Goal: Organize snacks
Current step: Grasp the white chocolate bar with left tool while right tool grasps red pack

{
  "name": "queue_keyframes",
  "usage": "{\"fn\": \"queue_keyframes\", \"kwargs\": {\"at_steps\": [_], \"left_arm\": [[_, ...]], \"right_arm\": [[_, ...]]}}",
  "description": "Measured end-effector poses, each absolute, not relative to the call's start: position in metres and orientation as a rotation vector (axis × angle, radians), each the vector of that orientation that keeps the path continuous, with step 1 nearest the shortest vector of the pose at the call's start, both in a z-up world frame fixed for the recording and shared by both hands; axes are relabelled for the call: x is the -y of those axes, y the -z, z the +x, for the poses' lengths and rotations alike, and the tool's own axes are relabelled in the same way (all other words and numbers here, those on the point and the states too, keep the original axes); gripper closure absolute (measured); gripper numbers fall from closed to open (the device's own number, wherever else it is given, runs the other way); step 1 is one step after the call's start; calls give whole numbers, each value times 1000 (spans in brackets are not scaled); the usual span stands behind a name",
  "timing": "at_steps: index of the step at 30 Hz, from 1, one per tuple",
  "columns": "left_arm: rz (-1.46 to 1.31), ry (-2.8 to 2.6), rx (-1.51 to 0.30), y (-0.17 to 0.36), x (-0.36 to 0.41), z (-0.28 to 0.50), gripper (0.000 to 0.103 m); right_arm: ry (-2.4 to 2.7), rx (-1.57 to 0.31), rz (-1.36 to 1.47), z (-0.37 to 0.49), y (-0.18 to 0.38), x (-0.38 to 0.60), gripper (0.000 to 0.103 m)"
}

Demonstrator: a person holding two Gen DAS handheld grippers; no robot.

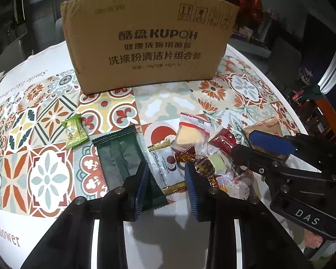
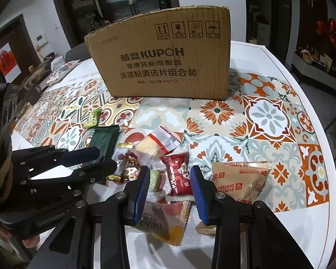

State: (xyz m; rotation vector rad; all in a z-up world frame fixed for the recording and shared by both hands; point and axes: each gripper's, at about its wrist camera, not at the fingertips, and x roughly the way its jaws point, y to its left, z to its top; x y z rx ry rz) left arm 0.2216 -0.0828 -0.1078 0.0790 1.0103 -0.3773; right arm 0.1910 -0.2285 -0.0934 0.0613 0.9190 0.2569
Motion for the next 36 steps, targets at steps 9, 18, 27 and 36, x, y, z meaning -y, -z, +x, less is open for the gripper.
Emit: {"fn": "queue_keyframes", "kwargs": {"at_steps": [9,18,27,36], "left_arm": [[117,355,-1009,115,94,231,72],[146,347,-1027,122,100,230,77],[101,337,-1023,119,92,233,84],[76,348,-948,92,83,218,84]], "right_arm": [[-275,-943,71,201,101,228,71],[-260,-971,68,209,108,230,76],[-241,-996,76,213,114,228,80],[-238,-936,87,203,94,226,80]]}}
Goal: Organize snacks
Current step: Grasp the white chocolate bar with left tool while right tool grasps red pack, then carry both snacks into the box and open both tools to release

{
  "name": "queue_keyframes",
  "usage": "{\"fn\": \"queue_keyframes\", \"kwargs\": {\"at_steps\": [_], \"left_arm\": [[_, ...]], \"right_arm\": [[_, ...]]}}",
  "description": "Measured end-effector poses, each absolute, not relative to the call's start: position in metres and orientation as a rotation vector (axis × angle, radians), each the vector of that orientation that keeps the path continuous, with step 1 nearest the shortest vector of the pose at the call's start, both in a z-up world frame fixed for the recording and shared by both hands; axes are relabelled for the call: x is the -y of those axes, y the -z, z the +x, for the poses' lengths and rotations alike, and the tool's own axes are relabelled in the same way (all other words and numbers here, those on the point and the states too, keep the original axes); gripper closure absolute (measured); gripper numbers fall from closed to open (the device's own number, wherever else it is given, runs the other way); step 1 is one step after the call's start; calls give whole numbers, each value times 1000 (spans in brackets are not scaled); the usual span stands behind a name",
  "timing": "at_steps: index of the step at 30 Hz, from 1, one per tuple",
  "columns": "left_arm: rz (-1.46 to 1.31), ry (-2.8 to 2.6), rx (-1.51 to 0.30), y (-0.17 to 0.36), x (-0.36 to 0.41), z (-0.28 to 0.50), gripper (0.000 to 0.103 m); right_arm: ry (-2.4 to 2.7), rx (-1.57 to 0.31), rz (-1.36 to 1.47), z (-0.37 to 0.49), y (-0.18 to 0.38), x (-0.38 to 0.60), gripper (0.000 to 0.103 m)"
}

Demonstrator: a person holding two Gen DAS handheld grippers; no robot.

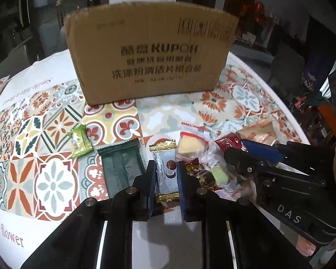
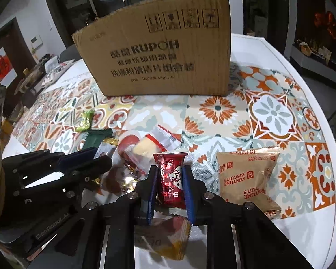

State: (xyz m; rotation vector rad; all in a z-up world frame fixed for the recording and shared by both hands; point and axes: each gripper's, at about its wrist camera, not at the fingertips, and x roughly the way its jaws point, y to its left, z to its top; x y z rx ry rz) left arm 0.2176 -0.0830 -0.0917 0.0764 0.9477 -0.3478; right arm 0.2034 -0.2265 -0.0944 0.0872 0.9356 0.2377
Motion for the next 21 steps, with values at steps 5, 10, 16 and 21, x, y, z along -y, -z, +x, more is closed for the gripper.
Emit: {"fn": "queue_keyframes", "kwargs": {"at_steps": [5,10,16,21], "left_arm": [[71,359,-895,71,78,208,84],[70,370,-843,50,76,203,84],[88,359,-774,23,72,204,84],[115,331,-714,-2,68,212,84]], "right_arm": [[-239,-883,71,194,73,223,80],[-248,-830,65,187,49,217,80],[-248,-773,68,185,23,214,80],[-250,-724,75,194,-1,212,80]]}}
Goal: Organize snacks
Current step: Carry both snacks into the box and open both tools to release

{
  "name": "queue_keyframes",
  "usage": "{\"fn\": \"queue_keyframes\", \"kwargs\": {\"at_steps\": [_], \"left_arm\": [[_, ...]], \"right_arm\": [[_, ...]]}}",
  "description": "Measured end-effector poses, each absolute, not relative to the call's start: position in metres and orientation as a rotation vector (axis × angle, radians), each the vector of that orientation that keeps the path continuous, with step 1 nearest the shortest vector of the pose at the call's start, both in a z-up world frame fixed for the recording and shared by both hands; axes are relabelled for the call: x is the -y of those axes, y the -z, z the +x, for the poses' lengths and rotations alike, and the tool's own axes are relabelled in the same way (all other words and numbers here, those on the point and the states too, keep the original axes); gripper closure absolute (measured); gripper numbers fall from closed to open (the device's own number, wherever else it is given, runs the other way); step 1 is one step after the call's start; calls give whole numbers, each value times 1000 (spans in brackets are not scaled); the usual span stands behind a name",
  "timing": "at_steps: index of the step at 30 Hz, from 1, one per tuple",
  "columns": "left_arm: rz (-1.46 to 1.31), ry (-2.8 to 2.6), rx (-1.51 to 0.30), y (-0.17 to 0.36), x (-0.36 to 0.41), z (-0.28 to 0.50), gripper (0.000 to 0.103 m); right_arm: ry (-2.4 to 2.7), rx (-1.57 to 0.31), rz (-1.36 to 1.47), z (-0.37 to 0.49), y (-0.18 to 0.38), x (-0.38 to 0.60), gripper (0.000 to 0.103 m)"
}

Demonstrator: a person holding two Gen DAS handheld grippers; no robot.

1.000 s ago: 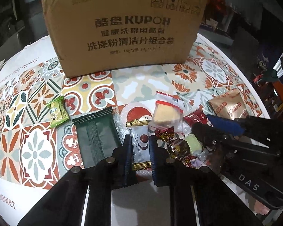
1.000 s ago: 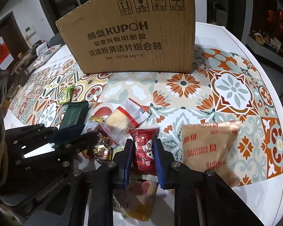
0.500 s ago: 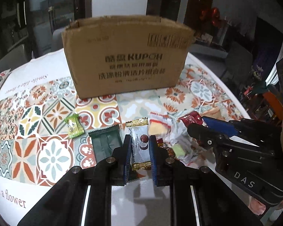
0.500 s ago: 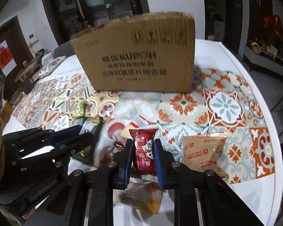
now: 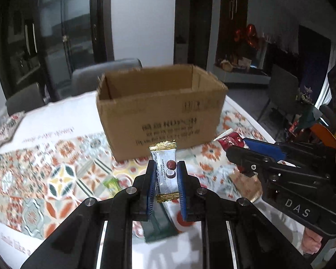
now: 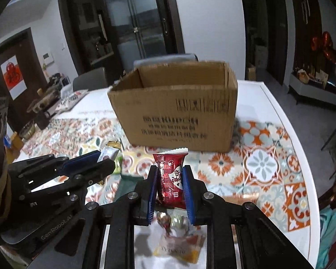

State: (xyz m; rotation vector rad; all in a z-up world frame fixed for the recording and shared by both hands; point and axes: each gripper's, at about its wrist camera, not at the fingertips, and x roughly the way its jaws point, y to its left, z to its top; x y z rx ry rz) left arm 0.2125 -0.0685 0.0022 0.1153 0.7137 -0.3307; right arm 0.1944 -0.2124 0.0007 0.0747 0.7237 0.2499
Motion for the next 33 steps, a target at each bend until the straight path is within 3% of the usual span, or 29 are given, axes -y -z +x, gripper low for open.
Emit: {"fn": "queue_keyframes", "kwargs": {"at_steps": [19,33], "left_arm": [[158,277,-606,-64,59,278,84],[181,308,-662,-61,66,345,84]], "right_arm": [[-264,-635,0,262,-63,201,80],[-260,-686,17,325,-60,210,80]]}}
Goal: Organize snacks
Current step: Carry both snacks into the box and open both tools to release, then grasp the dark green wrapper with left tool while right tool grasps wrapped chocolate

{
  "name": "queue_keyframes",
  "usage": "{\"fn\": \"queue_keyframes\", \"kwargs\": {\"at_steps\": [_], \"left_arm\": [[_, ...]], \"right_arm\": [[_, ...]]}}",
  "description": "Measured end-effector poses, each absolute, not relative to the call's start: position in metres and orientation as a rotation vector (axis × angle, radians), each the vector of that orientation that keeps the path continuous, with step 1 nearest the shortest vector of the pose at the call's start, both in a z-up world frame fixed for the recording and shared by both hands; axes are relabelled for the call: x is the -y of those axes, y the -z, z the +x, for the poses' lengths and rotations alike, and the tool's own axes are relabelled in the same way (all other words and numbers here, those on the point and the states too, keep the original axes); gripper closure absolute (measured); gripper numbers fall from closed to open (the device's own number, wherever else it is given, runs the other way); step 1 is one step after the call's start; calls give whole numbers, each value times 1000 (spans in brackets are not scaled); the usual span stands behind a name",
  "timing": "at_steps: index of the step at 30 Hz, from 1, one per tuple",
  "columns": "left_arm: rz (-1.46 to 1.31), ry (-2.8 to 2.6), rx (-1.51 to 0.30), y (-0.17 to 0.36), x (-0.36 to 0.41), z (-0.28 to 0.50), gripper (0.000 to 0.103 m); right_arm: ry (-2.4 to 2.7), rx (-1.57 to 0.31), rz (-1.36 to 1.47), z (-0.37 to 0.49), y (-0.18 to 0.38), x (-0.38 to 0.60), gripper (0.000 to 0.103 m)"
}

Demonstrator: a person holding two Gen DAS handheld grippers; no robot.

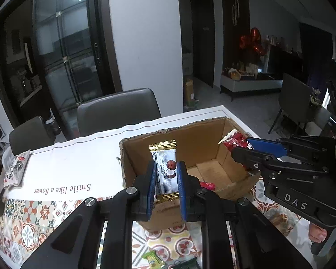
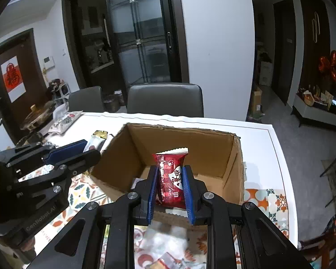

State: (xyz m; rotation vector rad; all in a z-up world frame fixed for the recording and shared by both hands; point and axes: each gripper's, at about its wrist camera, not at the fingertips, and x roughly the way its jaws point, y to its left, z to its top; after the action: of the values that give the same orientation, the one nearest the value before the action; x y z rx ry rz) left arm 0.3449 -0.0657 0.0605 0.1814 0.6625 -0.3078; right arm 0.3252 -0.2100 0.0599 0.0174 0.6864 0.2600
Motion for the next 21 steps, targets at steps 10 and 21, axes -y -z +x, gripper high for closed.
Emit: {"fn": "queue_keyframes", "kwargs": {"at_steps": [10,21], "left_arm": [[179,288,-734,-52,68,381,75],[146,247,-680,-60,49,331,57]], "right_arm": [[-227,-700,22,348,-51,208,75],[-202,-650,-30,305,-57,203,57]]}}
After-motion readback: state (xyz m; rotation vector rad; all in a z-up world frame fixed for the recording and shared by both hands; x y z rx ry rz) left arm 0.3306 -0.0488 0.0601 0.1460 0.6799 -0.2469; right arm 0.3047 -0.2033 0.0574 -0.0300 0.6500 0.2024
